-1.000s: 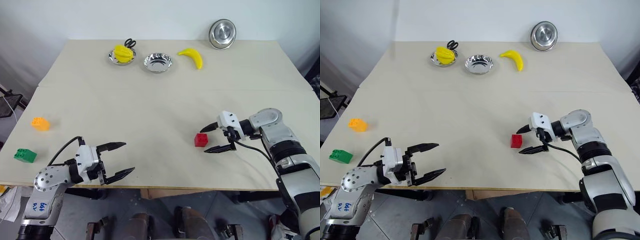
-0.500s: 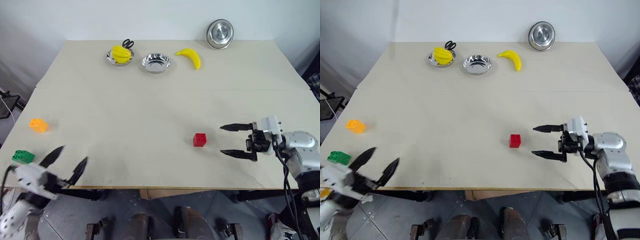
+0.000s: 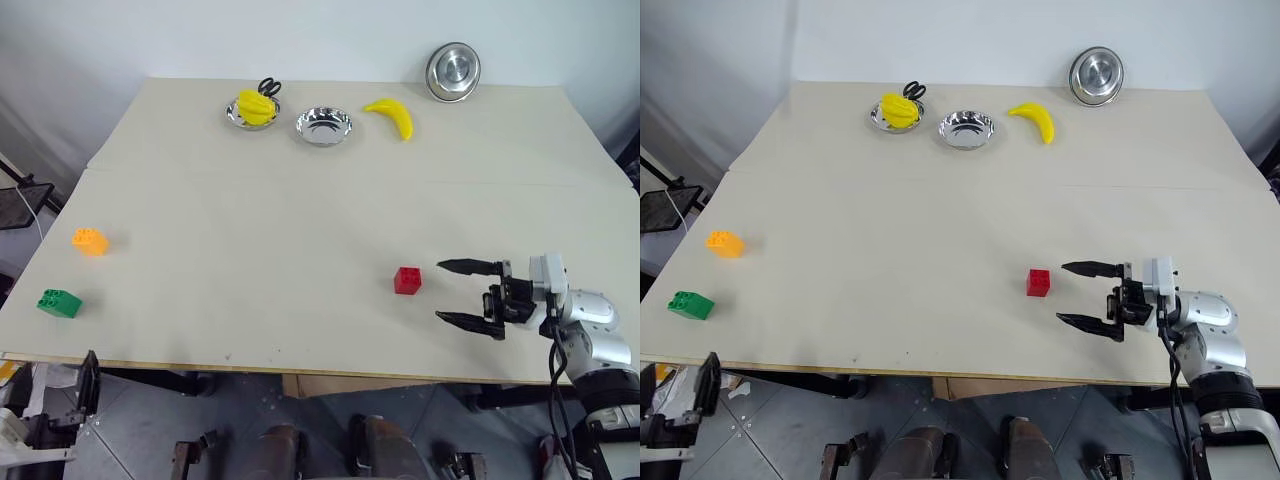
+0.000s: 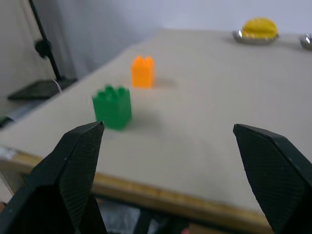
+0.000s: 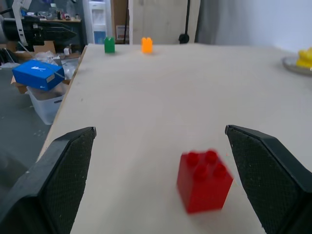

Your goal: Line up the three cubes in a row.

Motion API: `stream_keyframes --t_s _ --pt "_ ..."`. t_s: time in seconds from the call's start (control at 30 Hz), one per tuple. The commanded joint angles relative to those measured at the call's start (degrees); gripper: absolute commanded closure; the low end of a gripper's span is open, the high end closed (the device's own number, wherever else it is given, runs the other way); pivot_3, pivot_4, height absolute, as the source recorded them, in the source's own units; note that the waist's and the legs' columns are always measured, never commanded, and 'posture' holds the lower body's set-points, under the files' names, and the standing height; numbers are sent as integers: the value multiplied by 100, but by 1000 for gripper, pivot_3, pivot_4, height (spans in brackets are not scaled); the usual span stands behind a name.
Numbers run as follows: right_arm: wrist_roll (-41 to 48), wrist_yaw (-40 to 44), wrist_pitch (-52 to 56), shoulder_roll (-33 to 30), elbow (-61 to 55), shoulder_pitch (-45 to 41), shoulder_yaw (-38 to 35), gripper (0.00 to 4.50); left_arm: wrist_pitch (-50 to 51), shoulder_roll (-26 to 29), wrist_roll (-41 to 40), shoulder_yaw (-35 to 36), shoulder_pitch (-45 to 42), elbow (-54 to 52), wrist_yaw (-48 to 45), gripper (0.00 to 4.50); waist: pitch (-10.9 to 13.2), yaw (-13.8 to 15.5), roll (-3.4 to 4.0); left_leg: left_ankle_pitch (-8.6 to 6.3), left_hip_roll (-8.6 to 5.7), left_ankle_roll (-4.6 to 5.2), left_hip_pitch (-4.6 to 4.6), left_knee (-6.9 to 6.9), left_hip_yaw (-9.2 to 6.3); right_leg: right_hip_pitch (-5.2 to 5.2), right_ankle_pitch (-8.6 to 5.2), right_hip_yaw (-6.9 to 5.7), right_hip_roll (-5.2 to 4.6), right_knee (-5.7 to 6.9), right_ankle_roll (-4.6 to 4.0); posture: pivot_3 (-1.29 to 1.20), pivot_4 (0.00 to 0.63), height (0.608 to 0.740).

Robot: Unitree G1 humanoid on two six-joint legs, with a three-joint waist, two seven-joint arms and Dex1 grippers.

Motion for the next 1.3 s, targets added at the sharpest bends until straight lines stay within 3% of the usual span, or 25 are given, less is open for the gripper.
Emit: stream_keyframes --t_s 0.03,0.2,0.4,0.57,0.87,1.07,1.17,1.3 --pt "27 323 19 -81 -39 -68 4 44 392 154 22 303 -62 -271 801 0 0 0 0 3 0 -9 0 -1 0 0 0 0 0 0 1 0 150 740" --pt "-44 323 8 -112 76 -168 94 44 1353 740 -483 466 -440 -334 1358 0 0 -6 0 7 0 -22 -1 -1 1 -2 2 -2 0 1 4 0 150 740" --pt "-128 323 101 -23 -42 -204 118 44 2191 1972 -247 335 -606 389 728 0 -1 -17 1 7 0 -25 0 -2 1 -2 3 -2 0 3 5 0 150 740" --pt "-159 322 165 12 -179 -101 29 44 2191 2647 -47 450 -949 1231 312 0 -1 -26 -1 4 0 -31 1 -6 1 -9 2 -3 1 10 4 0 150 740" --pt "-306 322 157 94 -379 189 -200 44 2103 3276 274 191 -1896 2728 -382 0 -1 -17 0 3 0 -35 1 -5 -1 -11 3 -5 0 20 5 0 150 740" --pt "-414 322 236 154 -514 323 -402 44 2217 3460 346 178 -2191 3167 -658 0 -2 -44 -1 -1 1 -42 1 -5 1 -20 4 -7 0 33 7 0 150 740" --pt "-470 322 249 178 -542 380 -456 0 2179 3559 370 178 -2344 3421 -835 554 -2 -40 -2 0 1 -43 1 -5 0 -21 4 -7 0 36 7 0 150 740" --pt "-518 312 285 220 -500 352 -528 0 2279 3690 396 42 -2360 3543 -1221 1802 -2 -45 -1 0 1 -43 2 -5 1 -22 4 -7 0 37 7 0 150 740"
